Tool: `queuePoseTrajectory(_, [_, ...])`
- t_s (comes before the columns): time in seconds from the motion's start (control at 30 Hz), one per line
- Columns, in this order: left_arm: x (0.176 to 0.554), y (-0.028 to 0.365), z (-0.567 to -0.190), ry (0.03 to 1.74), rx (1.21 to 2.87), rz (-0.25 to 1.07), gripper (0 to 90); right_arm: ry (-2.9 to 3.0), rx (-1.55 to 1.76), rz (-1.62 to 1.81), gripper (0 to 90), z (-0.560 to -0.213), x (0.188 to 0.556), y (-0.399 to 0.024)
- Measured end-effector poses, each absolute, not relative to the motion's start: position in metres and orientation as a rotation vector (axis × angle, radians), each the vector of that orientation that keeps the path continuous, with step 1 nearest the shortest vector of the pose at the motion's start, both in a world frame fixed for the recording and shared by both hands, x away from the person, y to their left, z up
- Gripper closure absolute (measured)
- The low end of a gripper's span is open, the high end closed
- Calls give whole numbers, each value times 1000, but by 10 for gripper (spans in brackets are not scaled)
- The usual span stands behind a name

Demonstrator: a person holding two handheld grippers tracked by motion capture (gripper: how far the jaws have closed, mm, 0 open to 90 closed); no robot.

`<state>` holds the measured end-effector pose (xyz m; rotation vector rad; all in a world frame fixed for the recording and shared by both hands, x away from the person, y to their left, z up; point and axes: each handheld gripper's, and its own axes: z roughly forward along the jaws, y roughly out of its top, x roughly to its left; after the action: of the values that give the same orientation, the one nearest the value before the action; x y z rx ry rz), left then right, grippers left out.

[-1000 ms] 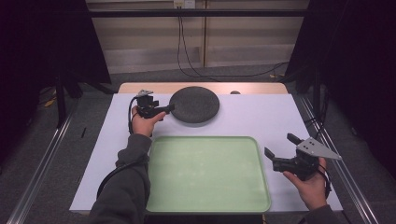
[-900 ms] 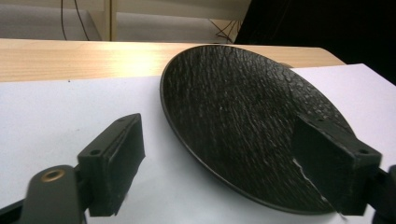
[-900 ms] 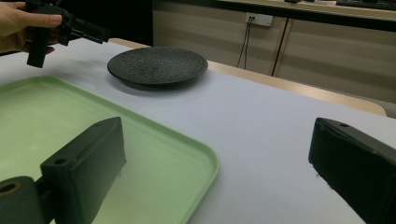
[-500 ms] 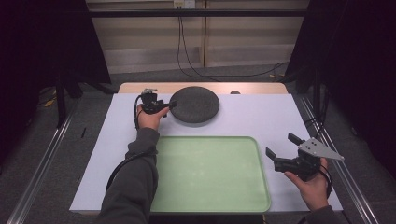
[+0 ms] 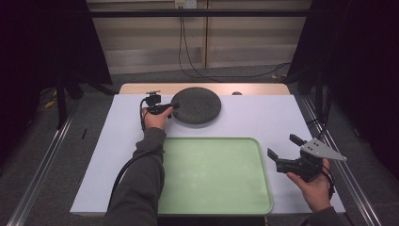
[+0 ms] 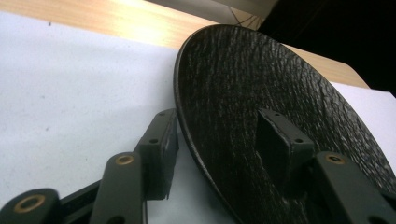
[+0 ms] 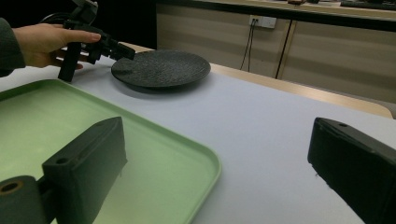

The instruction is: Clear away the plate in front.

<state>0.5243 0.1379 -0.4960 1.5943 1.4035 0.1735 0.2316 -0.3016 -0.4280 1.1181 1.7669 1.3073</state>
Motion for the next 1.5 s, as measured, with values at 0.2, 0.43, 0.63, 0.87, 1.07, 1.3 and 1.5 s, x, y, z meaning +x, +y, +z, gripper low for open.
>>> queuePoseTrajectory(0.2, [526, 134, -501, 1455, 1560, 133, 562, 1770, 1115, 1315, 39, -427, 231, -303])
queuePoseTrajectory(0.43, [527, 136, -506, 1525, 1435, 87, 652, 1754, 1123, 1318, 39, -426, 231, -304])
queuePoseTrajectory(0.63, [523, 131, -510, 1606, 1302, 71, 697, 1757, 1116, 1321, 39, -426, 232, -304])
queuePoseTrajectory(0.87, [523, 127, -512, 1618, 1272, 81, 701, 1755, 1120, 1332, 40, -425, 231, -304])
queuePoseTrajectory(1.07, [522, 126, -514, 1645, 1220, 72, 718, 1757, 1123, 1341, 41, -425, 232, -305])
queuePoseTrajectory(1.3, [521, 124, -516, 1674, 1149, 63, 749, 1754, 1130, 1350, 41, -425, 232, -306])
queuePoseTrajectory(1.5, [519, 124, -520, 1670, 1093, 31, 779, 1753, 1133, 1356, 42, -424, 234, -306])
